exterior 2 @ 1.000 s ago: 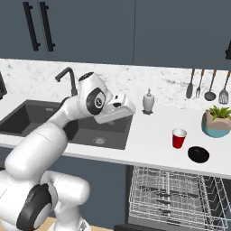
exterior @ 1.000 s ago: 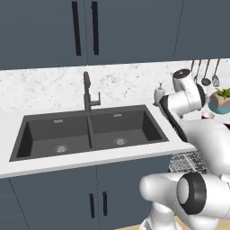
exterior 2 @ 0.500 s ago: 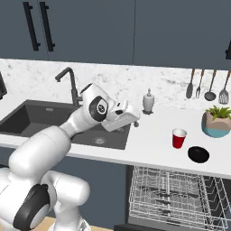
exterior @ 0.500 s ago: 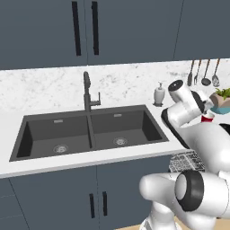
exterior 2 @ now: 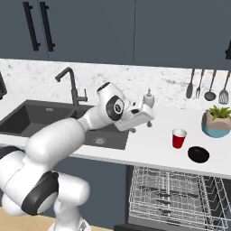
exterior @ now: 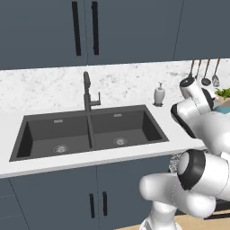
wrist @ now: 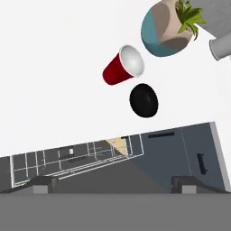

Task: Pick up the cup and bowl from the counter, place them in the dishwasher, and close the dishwasher door.

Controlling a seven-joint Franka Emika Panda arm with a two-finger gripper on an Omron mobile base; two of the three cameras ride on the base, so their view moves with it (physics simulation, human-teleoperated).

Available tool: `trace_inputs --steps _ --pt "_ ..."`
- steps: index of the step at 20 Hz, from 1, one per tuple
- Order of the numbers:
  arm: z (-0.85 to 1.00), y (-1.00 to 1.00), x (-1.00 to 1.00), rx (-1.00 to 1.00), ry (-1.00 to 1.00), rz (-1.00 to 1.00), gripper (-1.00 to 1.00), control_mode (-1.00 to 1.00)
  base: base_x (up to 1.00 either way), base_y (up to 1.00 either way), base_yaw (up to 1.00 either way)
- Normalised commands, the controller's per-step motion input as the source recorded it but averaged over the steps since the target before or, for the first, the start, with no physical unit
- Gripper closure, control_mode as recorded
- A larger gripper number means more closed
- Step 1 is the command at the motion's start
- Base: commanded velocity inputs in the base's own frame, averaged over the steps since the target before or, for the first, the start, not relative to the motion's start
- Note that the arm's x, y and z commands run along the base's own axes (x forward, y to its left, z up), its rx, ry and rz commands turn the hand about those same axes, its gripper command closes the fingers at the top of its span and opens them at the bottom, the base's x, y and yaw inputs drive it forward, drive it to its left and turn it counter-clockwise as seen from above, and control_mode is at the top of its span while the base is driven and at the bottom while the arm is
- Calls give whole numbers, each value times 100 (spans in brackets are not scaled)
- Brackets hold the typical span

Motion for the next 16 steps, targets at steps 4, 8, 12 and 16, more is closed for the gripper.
trace_inputs --steps 4,8,12,16 --pt "0 -52 14 3 4 4 -100 -100 0 0 0" --pt "0 -53 3 5 1 0 -100 -100 0 0 0" --pt "-3 -51 0 3 0 0 -100 -100 0 0 0" --pt "-6 -30 4 0 0 0 -100 -100 0 0 0"
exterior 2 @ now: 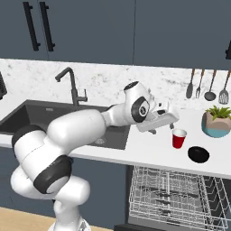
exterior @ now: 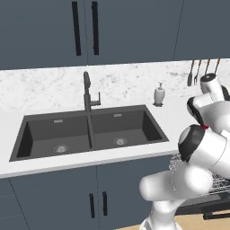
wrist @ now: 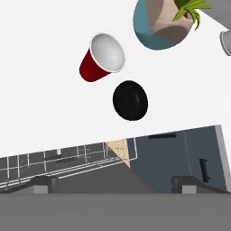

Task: Pick up the cup and bowl from the counter, place them in the dishwasher, and close the dishwasher door.

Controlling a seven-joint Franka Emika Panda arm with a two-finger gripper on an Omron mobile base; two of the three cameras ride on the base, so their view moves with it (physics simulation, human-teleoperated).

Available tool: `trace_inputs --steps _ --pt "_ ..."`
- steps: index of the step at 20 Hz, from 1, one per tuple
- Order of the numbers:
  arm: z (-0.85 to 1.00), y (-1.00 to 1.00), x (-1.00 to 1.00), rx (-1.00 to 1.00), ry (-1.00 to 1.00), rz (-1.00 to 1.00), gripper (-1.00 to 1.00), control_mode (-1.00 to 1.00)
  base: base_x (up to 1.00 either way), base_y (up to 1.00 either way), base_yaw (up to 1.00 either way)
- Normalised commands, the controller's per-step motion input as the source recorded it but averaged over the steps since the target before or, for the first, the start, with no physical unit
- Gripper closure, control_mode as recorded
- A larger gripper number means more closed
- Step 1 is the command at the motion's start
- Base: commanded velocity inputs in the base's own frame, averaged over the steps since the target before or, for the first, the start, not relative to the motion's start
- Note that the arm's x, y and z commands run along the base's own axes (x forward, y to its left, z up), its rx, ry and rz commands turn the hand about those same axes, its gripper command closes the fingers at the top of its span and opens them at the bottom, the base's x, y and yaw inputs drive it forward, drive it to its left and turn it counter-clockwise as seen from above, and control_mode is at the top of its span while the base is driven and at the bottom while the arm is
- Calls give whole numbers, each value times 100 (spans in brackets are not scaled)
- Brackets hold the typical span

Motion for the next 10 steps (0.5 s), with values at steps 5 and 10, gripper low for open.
trace_inputs --steps 5,10 --pt "0 -24 18 0 2 0 -100 -100 0 0 0" --pt "0 -29 9 0 3 0 -100 -100 0 0 0"
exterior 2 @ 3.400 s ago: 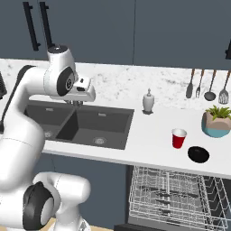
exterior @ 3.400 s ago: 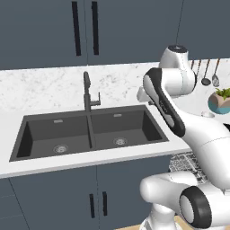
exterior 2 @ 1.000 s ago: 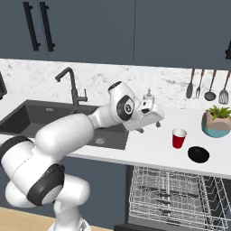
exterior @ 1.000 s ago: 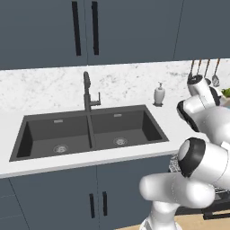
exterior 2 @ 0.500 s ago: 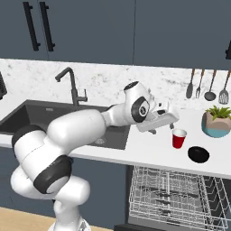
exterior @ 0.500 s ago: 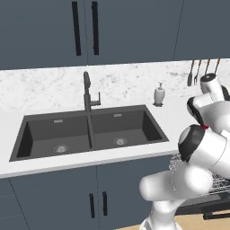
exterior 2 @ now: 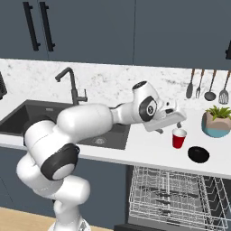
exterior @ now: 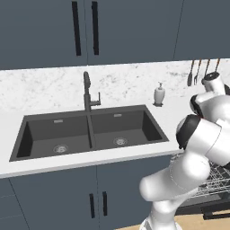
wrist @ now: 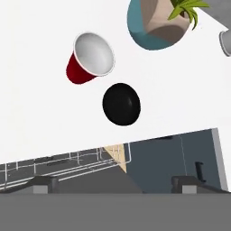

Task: Pick up the cup and bowl from the counter, place them in the dishwasher, and close the dishwasher door.

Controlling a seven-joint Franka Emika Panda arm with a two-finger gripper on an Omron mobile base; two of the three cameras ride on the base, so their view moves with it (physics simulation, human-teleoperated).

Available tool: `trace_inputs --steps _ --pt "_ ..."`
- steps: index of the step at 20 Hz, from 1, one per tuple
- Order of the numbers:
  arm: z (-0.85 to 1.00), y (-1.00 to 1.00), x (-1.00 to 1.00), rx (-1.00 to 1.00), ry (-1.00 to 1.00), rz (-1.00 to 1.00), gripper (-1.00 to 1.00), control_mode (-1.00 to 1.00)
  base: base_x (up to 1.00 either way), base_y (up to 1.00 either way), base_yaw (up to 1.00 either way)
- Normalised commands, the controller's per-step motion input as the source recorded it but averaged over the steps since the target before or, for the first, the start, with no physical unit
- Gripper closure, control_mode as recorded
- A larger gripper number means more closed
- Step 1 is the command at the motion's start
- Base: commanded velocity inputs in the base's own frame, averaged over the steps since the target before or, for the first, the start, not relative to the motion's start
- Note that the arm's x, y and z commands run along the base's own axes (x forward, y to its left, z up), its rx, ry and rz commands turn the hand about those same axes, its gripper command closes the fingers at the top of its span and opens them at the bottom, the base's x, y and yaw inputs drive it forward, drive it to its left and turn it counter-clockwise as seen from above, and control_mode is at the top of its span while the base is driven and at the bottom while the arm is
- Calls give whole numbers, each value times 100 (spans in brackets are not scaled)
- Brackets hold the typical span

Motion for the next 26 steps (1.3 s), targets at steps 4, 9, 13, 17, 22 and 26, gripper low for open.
trace_inputs --steps 4,9,13,17,22,26 --pt "0 -2 0 0 0 0 -100 -100 0 0 0" --pt "-13 3 3 8 0 2 -100 -100 0 0 0" --pt "-7 20 0 20 -1 2 -100 -100 0 0 0" --pt "0 49 12 15 -2 3 -100 -100 0 0 0" --pt "5 59 24 1 -5 10 -100 -100 0 0 0" --pt "-18 6 29 0 4 0 -100 -100 0 0 0"
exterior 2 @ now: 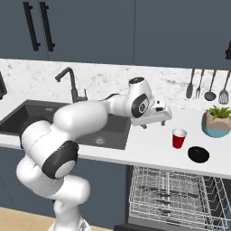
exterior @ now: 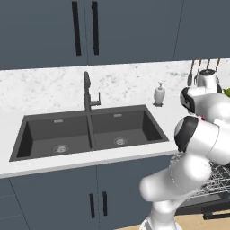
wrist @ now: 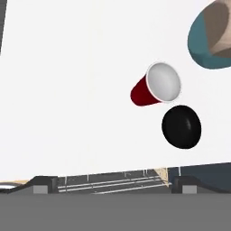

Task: Pick up the cup and bowl from the counter, place them in the dishwasher, and close the dishwasher door.

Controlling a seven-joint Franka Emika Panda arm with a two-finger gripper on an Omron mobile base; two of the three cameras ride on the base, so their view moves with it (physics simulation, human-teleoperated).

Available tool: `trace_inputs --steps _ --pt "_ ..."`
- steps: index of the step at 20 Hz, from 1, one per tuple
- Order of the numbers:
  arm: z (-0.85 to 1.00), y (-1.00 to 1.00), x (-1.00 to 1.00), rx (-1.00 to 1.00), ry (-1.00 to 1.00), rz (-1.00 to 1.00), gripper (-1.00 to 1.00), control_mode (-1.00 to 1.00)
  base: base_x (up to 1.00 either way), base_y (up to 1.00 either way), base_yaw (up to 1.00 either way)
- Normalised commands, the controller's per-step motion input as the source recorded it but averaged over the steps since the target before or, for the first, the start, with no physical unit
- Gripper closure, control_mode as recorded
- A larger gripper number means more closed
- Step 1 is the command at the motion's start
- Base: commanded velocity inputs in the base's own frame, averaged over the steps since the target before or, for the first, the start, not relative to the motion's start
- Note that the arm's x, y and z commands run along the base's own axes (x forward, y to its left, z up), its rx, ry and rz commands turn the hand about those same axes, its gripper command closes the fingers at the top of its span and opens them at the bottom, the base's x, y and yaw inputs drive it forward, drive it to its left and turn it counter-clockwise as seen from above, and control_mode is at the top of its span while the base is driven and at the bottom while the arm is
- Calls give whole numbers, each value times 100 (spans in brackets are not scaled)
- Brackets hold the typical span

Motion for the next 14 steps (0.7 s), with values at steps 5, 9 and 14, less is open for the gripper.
trace_inputs --steps 5,9,14 --pt "-23 -8 35 0 5 0 -100 -100 0 0 0" --pt "-19 -11 30 0 0 0 -100 -100 0 0 0" --pt "-35 -26 30 1 0 0 -100 -100 0 0 0"
